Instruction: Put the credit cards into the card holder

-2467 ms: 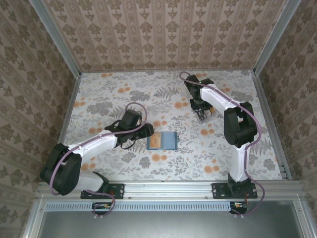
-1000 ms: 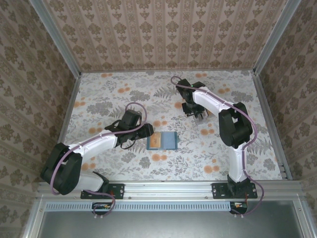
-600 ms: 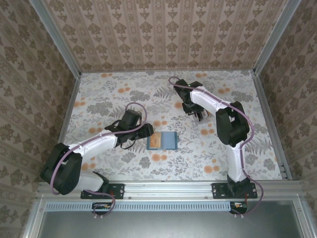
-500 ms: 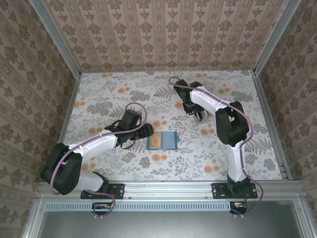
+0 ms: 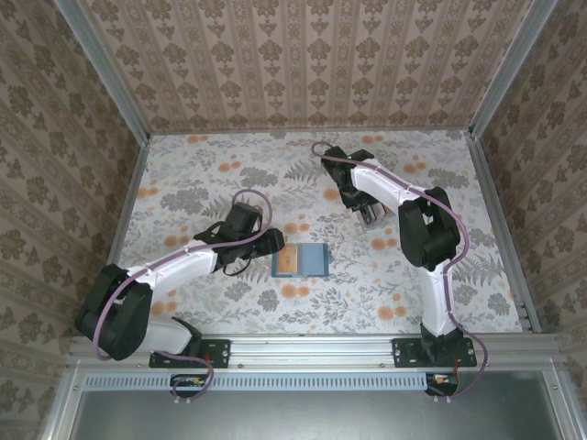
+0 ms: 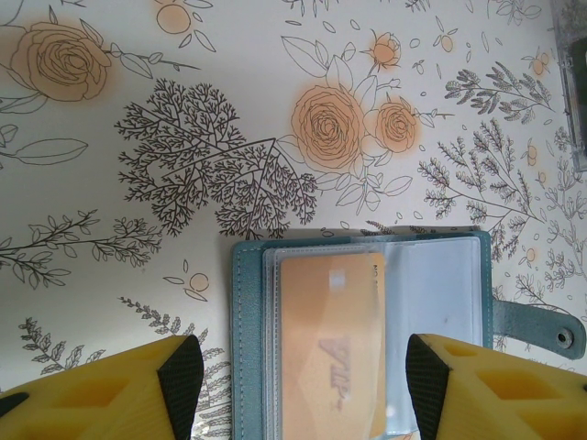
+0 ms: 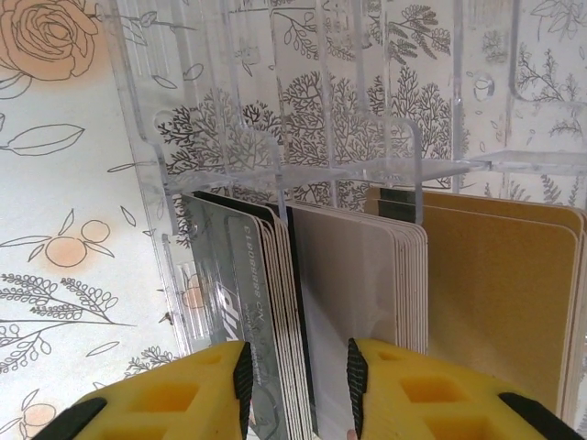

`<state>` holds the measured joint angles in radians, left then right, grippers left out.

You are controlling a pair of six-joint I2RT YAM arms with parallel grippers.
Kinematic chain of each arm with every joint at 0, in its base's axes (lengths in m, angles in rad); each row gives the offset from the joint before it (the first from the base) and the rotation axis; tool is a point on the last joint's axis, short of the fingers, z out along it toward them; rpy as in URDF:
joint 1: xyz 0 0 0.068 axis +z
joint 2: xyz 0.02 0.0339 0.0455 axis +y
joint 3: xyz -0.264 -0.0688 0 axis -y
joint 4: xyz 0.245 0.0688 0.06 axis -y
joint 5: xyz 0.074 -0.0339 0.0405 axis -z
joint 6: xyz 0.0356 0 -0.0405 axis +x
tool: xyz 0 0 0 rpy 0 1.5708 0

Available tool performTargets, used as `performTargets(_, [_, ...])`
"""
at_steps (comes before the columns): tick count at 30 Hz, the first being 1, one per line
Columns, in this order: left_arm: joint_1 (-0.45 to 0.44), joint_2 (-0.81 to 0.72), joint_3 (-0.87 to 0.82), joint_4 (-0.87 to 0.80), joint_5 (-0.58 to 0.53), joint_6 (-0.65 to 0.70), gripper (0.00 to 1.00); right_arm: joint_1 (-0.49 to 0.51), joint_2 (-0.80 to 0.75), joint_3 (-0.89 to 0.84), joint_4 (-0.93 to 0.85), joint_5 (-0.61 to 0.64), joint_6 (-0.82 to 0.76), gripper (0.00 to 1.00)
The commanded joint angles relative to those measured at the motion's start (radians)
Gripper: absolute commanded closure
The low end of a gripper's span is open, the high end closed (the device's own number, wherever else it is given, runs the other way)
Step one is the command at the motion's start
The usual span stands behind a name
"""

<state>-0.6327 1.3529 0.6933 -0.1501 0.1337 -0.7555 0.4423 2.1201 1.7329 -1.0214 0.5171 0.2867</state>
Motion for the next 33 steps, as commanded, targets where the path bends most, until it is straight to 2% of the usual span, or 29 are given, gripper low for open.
performTargets(1, [0.005,-0.001,-0.008,0.003,0.003,0.002,0.37,0.008,0.036,0.011,-0.019,0.019,-0.03,0.62])
performTargets(6, [0.005,0.003,-0.006,0.004,0.005,0.002,0.37,0.016,0.065,0.011,-0.014,0.063,-0.036,0.59])
performTargets(18, [0.007,-0.003,-0.015,0.001,0.002,0.001,0.37,0.058,0.064,-0.013,0.011,0.321,-0.041,0.61])
performTargets(21, [0.007,-0.003,-0.015,0.0,0.003,0.002,0.37,0.058,0.052,-0.029,0.03,0.328,-0.055,0.64])
performTargets(23, [0.007,-0.004,-0.015,-0.003,0.003,0.002,0.37,0.058,0.054,-0.031,0.029,0.329,-0.057,0.69])
performTargets(33, [0.007,-0.005,-0.018,-0.002,0.003,0.002,0.37,0.06,0.059,-0.039,0.024,0.305,-0.039,0.77])
